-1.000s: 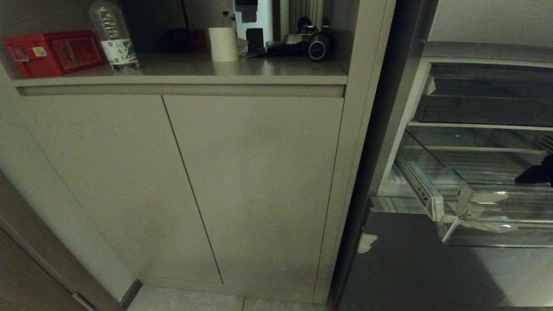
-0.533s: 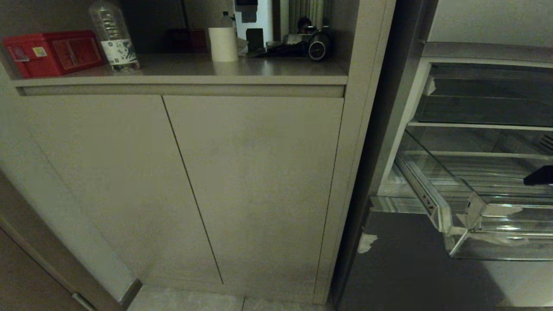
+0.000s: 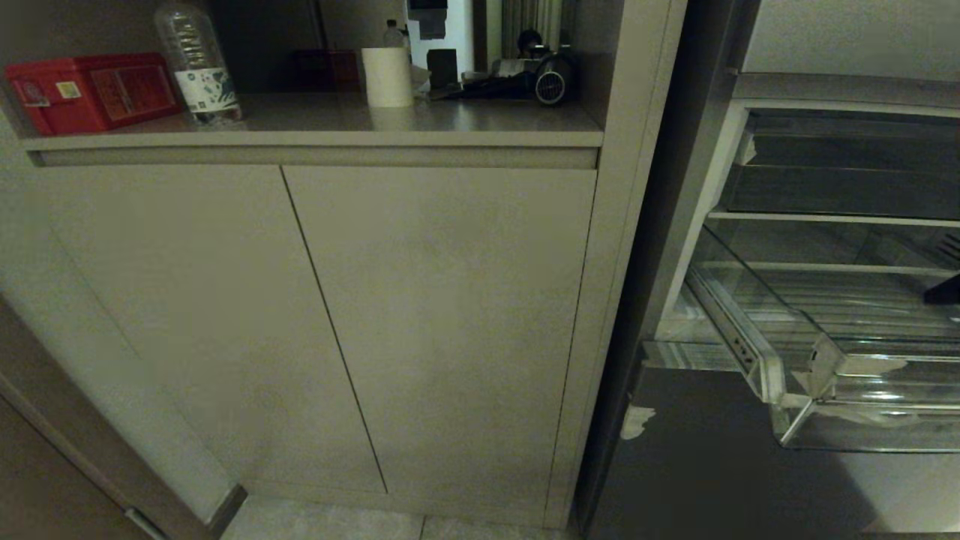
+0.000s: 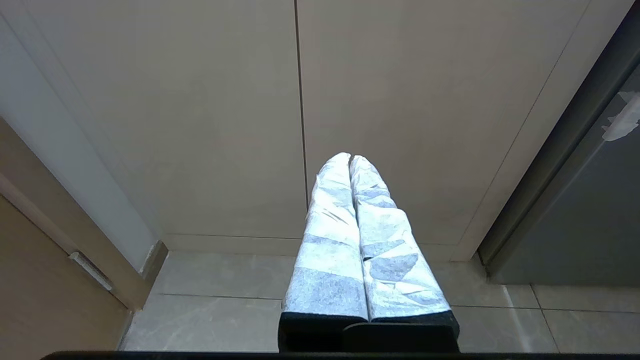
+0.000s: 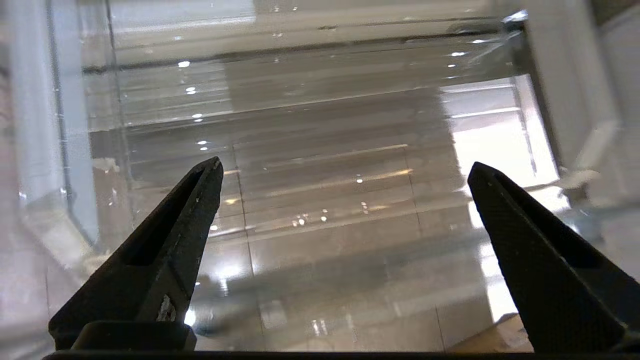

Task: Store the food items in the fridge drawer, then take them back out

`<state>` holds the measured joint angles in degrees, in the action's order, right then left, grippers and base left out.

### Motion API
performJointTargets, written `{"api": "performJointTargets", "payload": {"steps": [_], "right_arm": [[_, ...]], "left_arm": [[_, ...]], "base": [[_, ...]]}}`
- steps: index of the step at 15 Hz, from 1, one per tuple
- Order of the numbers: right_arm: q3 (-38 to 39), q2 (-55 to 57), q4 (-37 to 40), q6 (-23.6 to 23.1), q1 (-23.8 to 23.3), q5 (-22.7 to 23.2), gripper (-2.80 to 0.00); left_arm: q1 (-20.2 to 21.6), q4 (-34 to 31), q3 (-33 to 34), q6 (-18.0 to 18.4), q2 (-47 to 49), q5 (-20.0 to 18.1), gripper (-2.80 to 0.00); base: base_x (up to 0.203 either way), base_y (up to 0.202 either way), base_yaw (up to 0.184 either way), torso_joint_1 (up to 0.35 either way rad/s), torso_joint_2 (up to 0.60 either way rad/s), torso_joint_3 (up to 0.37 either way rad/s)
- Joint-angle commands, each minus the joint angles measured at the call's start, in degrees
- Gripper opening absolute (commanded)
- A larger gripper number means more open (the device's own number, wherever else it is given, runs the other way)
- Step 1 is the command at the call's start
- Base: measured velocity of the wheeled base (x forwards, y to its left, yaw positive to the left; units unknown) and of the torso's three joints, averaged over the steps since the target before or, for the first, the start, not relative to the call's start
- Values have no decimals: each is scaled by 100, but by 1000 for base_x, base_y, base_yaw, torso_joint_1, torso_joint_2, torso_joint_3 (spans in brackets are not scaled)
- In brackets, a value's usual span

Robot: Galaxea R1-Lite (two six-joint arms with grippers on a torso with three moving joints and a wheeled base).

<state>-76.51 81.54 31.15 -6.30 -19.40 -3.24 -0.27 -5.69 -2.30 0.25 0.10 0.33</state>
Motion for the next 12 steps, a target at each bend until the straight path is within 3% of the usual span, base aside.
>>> {"api": "performJointTargets", "payload": {"steps": [1, 8, 12], "right_arm": [[156, -605, 11, 9, -29, 24, 0], [1387, -2959, -93, 715, -38, 49, 0], [2543, -4439, -201, 1409, -36, 32, 0]], "left_arm": [[0, -2, 2, 1, 8, 2, -280], [0, -2, 2, 1, 8, 2, -280], [0, -2, 1, 1, 8, 2, -280]], "base": [[0, 0, 0, 0, 0, 0], [0, 0, 0, 0, 0, 0], [0, 0, 0, 0, 0, 0]]}}
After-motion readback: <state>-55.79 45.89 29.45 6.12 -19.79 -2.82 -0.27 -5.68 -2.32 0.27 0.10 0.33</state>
